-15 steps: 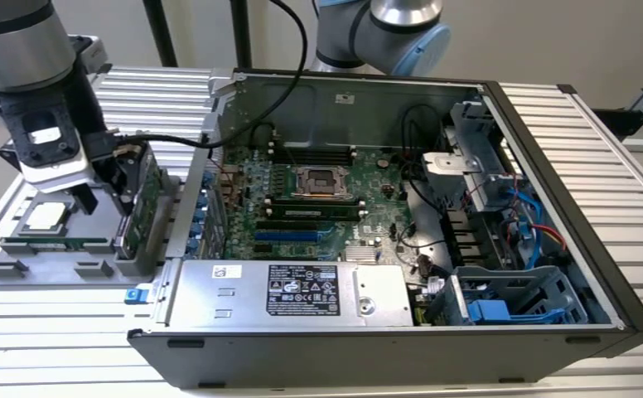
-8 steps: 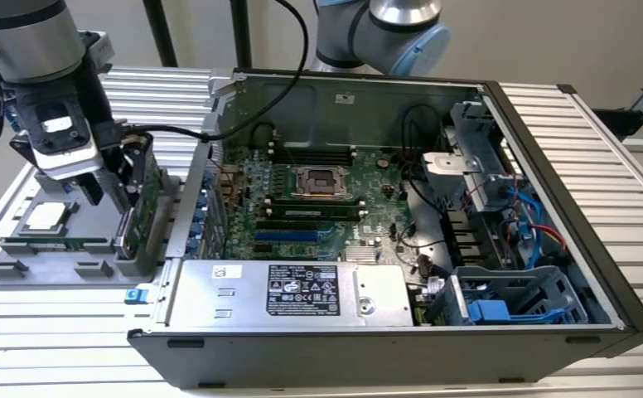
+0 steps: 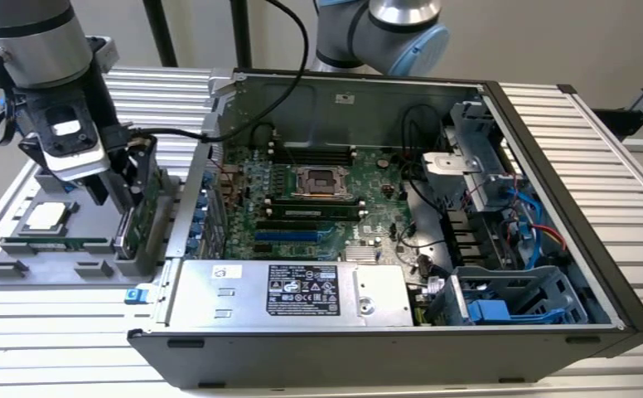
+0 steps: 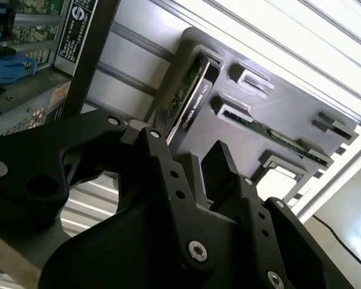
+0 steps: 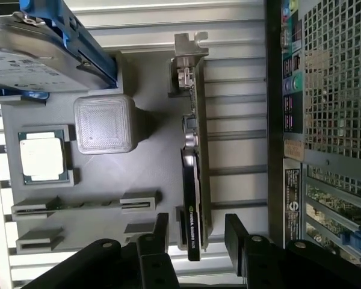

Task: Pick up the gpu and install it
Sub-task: 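Pick up the gpu and move the gpu toward the slot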

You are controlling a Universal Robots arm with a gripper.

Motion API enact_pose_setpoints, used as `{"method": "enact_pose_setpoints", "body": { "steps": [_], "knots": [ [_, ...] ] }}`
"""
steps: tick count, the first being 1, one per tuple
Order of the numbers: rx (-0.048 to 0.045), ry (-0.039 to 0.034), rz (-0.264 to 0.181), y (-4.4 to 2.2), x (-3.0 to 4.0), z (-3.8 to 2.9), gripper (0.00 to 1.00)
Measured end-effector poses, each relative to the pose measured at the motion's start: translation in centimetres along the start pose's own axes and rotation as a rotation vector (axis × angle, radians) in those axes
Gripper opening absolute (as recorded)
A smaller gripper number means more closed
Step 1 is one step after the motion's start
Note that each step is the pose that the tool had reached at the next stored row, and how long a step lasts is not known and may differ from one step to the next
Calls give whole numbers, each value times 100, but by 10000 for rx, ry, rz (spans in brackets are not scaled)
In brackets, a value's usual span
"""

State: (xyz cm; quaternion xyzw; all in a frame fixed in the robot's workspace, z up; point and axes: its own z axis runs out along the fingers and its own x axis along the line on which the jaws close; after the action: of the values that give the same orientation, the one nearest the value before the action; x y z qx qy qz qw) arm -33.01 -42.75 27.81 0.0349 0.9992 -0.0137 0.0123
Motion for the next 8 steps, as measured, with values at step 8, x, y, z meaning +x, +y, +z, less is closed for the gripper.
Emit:
{"method": "enact_pose_setpoints", "body": {
  "steps": [8],
  "knots": [
    [-14,3,2,2,2,50,100]
  ]
}}
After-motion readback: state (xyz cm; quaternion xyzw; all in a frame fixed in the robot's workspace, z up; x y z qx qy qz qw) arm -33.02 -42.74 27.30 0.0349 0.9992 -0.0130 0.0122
